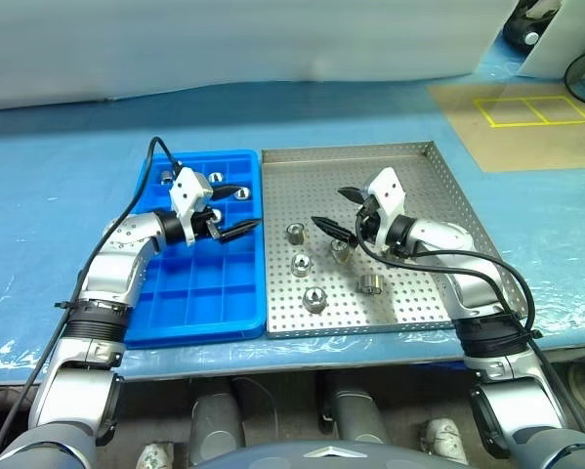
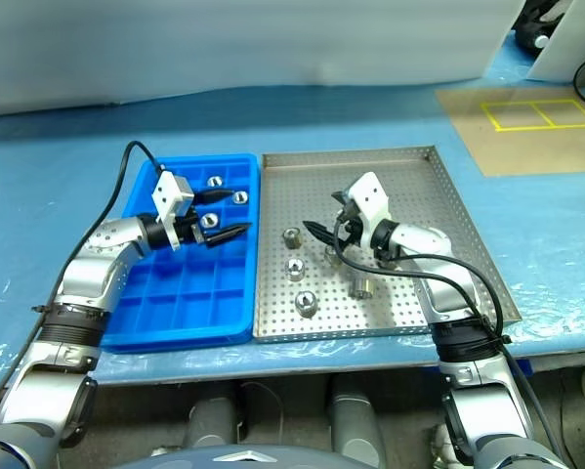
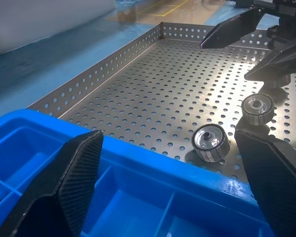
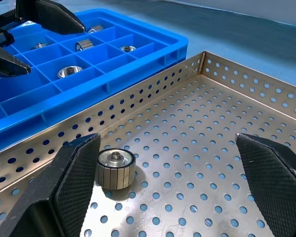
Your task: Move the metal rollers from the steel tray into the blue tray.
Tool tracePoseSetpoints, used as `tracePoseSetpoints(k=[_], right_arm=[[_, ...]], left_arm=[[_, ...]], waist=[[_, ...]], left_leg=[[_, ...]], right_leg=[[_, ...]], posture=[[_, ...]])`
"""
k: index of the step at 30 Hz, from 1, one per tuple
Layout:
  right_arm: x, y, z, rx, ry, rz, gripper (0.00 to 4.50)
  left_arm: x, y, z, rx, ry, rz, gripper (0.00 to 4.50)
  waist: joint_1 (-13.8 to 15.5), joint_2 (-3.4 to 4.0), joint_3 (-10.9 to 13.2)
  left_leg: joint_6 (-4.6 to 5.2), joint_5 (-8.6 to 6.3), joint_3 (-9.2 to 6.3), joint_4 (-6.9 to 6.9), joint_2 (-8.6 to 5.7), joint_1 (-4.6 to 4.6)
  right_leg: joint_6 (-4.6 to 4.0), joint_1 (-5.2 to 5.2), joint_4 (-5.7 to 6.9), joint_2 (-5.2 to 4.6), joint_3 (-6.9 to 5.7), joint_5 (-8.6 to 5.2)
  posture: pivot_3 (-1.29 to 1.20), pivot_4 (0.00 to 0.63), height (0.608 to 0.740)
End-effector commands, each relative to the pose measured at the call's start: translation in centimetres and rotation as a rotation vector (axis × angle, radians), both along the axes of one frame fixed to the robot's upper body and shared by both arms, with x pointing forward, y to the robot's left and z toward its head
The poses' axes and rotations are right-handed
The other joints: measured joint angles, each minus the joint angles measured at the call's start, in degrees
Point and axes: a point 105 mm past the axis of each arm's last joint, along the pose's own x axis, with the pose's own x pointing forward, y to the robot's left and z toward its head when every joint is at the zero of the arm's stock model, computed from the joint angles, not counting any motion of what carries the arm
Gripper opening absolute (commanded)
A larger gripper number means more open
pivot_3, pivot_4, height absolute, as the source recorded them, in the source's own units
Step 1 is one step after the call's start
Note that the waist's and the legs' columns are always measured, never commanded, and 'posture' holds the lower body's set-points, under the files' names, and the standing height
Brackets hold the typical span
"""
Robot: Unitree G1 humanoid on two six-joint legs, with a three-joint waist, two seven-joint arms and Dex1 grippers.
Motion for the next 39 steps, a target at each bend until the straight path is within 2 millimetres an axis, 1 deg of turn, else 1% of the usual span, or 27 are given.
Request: tracePoseSetpoints(k=[1,14,17,18,21,24,25,27,32,37,39], right_arm=[[-0.4,0.4,1.2,0.007,-0.050,0.023,4.50],[-0.5,0.5,1.2,0.008,-0.053,0.029,4.50],[-0.6,0.5,1.3,0.008,-0.055,0.032,4.50],[-0.6,0.5,1.4,0.008,-0.057,0.032,4.50],[-0.5,0.4,2.0,-0.010,-0.081,0.037,4.50],[-1.0,0.9,4.1,0.020,-0.112,0.085,4.50],[-1.2,0.9,4.6,0.019,-0.121,0.097,4.50],[-1.5,0.3,4.9,-0.014,-0.130,0.110,4.50],[-2.9,-0.6,4.5,-0.072,-0.117,0.129,4.50],[-5.4,-1.1,3.6,-0.102,-0.073,0.150,4.50],[-5.8,-1.4,3.3,-0.100,-0.063,0.115,4.50]], left_arm=[[-0.1,-0.3,1.0,0.002,-0.044,-0.018,4.46],[0.0,-0.4,1.0,0.007,-0.044,-0.025,4.46],[0.3,-0.6,1.7,-0.006,-0.068,-0.020,4.46],[0.6,-0.8,2.2,-0.016,-0.078,-0.023,4.46],[1.6,-2.3,3.8,-0.031,-0.115,-0.064,4.46],[1.9,-4.6,4.3,-0.005,-0.131,-0.169,4.46],[2.0,-5.3,4.3,0.012,-0.131,-0.205,4.46],[2.1,-6.5,3.9,0.057,-0.124,-0.275,4.46],[2.4,-7.8,2.7,0.151,-0.089,-0.386,4.46],[2.2,-9.0,0.2,0.285,-0.056,-0.490,4.46],[1.9,-9.7,-0.3,0.312,-0.043,-0.535,4.46]], waist=[[0.0,0.00,0.0],[0.0,0.00,0.0],[0.0,0.00,0.0],[0.0,0.00,0.0],[0.3,0.00,0.0],[0.3,0.00,0.0],[0.2,0.00,0.0],[0.2,0.00,0.0],[-0.2,-0.02,0.0],[-0.3,-0.02,0.0],[-0.3,-0.02,0.0]], left_leg=[[0.00,0.00,0.00,0.00,0.00,0.00],[0.00,0.00,0.00,0.00,0.00,0.00],[0.00,0.00,0.00,0.00,0.00,0.00],[0.00,0.00,0.00,0.00,0.00,0.00],[-0.01,0.01,0.00,0.01,0.00,-0.03],[0.00,0.01,0.00,0.05,-0.03,-0.02],[0.00,0.01,0.00,0.05,-0.04,-0.02],[0.02,0.00,0.00,0.06,-0.04,-0.02],[0.04,-0.01,0.01,0.04,-0.04,-0.04],[0.12,-0.06,0.04,0.06,-0.06,-0.01],[0.14,-0.07,0.04,0.06,-0.07,0.04]], right_leg=[[0.00,0.00,0.00,0.00,0.00,0.00],[0.00,0.00,0.00,0.00,0.00,0.00],[0.00,0.00,0.00,0.00,0.00,0.00],[0.00,0.00,0.00,0.00,0.00,0.00],[0.00,0.01,0.01,-0.01,-0.02,0.00],[0.00,0.03,0.02,-0.02,0.01,0.01],[0.00,0.03,0.01,-0.02,0.05,0.01],[0.00,0.03,0.00,-0.01,0.07,0.01],[0.00,0.02,-0.09,0.01,0.10,0.01],[0.00,0.05,-0.11,0.01,0.18,0.01],[0.01,0.13,-0.17,0.01,0.20,0.01]], posture=[[-0.21,0.150,0.740],[-0.22,0.150,0.740],[-0.22,0.150,0.740],[-0.22,0.150,0.740],[-0.23,0.150,0.740],[-0.26,0.150,0.740],[-0.27,0.150,0.740],[-0.29,0.150,0.740],[-0.36,0.150,0.740],[-0.43,0.150,0.740],[-0.47,0.150,0.740]])
